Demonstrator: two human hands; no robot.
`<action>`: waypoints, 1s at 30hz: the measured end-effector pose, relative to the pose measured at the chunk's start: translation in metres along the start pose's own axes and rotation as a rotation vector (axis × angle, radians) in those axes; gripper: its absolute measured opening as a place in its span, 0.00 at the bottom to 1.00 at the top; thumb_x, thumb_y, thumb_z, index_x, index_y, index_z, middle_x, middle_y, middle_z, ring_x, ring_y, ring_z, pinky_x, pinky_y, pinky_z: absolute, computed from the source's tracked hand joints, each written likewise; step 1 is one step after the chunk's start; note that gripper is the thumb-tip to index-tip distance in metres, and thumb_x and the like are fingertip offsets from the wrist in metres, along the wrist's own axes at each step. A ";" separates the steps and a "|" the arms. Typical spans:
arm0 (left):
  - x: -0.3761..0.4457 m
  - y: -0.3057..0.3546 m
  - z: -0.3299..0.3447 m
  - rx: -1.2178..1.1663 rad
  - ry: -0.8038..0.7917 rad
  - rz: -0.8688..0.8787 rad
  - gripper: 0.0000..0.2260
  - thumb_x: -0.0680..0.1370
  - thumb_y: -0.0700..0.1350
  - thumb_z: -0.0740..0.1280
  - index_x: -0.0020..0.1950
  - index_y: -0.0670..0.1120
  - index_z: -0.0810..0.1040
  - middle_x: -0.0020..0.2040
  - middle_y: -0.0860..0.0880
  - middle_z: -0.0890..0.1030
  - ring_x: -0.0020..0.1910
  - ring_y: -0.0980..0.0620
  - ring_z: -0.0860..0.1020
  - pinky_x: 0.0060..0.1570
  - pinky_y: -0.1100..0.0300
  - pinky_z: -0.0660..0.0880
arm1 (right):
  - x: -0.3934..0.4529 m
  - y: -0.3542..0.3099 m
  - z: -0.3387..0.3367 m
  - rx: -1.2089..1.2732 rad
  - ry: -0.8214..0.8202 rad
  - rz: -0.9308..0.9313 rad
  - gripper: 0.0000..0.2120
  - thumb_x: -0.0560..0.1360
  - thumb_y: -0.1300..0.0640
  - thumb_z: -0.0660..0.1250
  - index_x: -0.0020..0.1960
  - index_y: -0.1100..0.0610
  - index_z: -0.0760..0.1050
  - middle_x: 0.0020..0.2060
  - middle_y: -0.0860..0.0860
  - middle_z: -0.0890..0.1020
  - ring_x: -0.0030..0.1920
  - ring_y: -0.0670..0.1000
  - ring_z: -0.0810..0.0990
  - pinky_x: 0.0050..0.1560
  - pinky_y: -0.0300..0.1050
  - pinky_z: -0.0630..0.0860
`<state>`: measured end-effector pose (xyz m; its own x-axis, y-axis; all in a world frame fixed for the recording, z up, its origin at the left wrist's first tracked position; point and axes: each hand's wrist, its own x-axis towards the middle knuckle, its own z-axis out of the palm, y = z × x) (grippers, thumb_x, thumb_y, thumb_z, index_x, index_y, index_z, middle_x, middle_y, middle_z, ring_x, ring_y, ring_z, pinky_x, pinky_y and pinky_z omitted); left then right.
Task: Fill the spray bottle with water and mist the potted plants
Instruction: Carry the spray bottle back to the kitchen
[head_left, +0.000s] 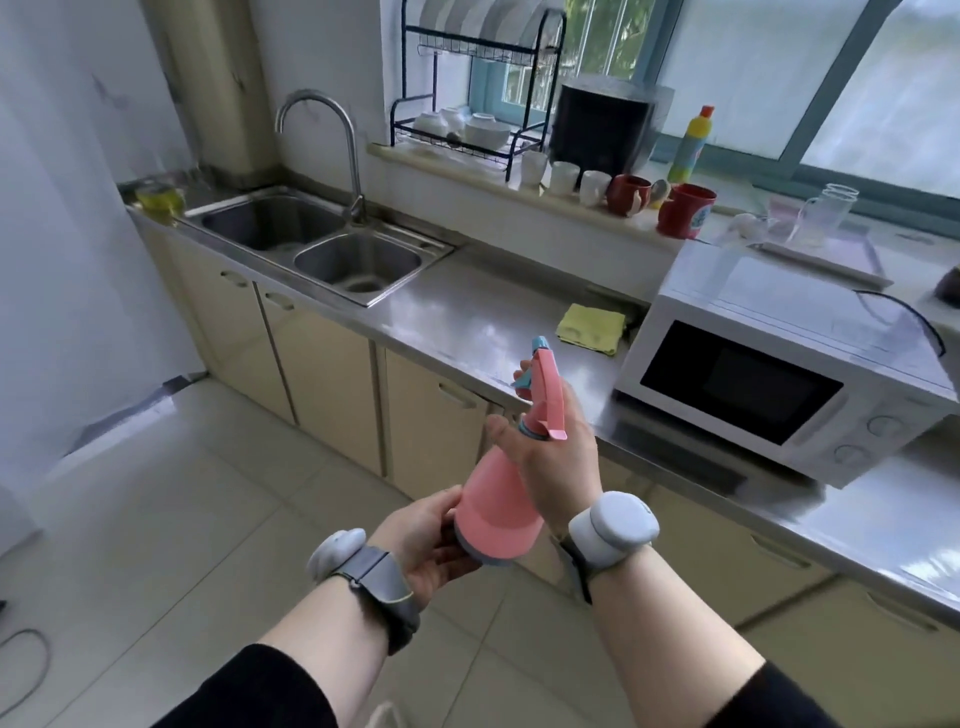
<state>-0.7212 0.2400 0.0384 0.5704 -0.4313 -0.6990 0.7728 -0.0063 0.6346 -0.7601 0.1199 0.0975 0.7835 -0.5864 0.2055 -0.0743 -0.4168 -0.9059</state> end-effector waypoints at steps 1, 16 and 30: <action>0.014 0.018 0.000 0.018 -0.009 0.001 0.15 0.78 0.48 0.66 0.55 0.36 0.79 0.41 0.41 0.81 0.40 0.44 0.79 0.38 0.54 0.78 | 0.020 0.000 0.008 0.009 0.018 -0.004 0.21 0.69 0.58 0.74 0.59 0.48 0.72 0.51 0.44 0.77 0.48 0.44 0.75 0.54 0.42 0.73; 0.163 0.179 0.008 0.057 -0.058 -0.036 0.12 0.78 0.48 0.66 0.45 0.39 0.79 0.34 0.44 0.80 0.34 0.47 0.79 0.26 0.61 0.78 | 0.219 0.013 0.085 0.038 0.057 0.051 0.22 0.67 0.59 0.74 0.53 0.39 0.70 0.47 0.49 0.77 0.53 0.46 0.76 0.51 0.42 0.72; 0.318 0.321 0.077 -0.043 0.075 0.026 0.11 0.78 0.46 0.65 0.45 0.39 0.79 0.32 0.45 0.80 0.37 0.46 0.78 0.39 0.54 0.78 | 0.440 0.049 0.102 -0.096 -0.013 -0.027 0.16 0.68 0.58 0.68 0.40 0.38 0.66 0.39 0.47 0.71 0.45 0.55 0.73 0.46 0.50 0.74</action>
<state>-0.3134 0.0319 0.0453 0.6081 -0.3623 -0.7064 0.7680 0.0431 0.6390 -0.3558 -0.0878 0.1053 0.7941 -0.5649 0.2242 -0.1112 -0.4978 -0.8601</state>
